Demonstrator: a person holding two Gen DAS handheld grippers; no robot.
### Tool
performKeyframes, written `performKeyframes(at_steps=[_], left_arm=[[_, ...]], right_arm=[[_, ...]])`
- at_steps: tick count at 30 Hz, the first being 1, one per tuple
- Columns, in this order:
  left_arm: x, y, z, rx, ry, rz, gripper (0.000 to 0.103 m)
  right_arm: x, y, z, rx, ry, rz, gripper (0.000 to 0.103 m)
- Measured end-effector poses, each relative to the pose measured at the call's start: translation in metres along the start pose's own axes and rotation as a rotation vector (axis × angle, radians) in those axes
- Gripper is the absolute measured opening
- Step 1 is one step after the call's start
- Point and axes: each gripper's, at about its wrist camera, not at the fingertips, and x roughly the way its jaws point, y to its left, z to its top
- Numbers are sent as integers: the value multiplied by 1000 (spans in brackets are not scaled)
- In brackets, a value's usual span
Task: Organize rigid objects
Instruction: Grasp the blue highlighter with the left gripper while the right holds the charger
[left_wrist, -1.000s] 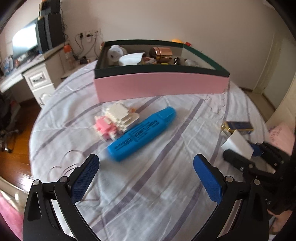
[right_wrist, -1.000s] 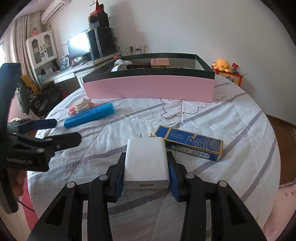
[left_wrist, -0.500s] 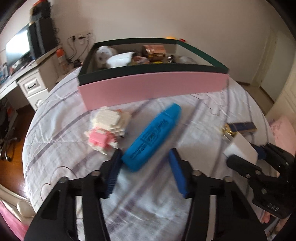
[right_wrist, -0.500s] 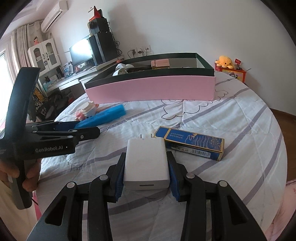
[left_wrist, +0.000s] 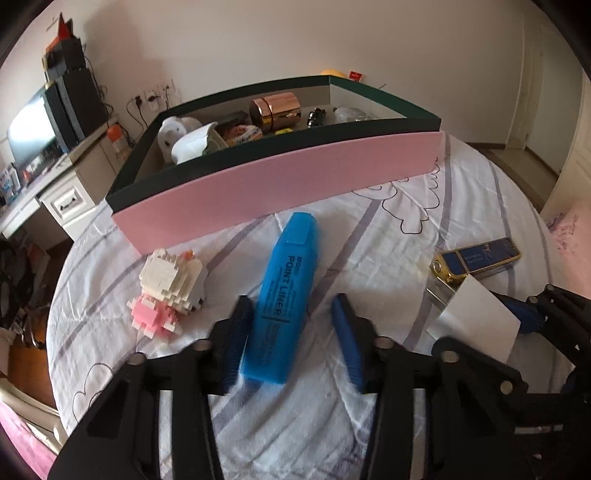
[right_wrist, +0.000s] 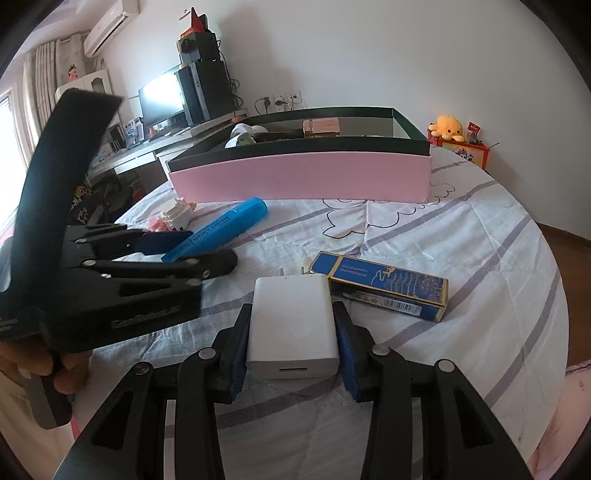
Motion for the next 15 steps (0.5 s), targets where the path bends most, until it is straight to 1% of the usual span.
performKeyframes(at_steps=[1,6,11,15], left_arm=[[-2,-1,-1,3,-6,1,25],[-8,-2,-10,5,-10,15,26],[-22,4,-27,-9,-11,2,26],[-35,3,-40,-3,-9,20,26]], right_arm=[[0,0,0,-2,0,-1,42],[0,2,-1,-8,1,-11,42],[0,4,-1,-17,3,-22,42],[0,7,-1,-27,7,-39,42]])
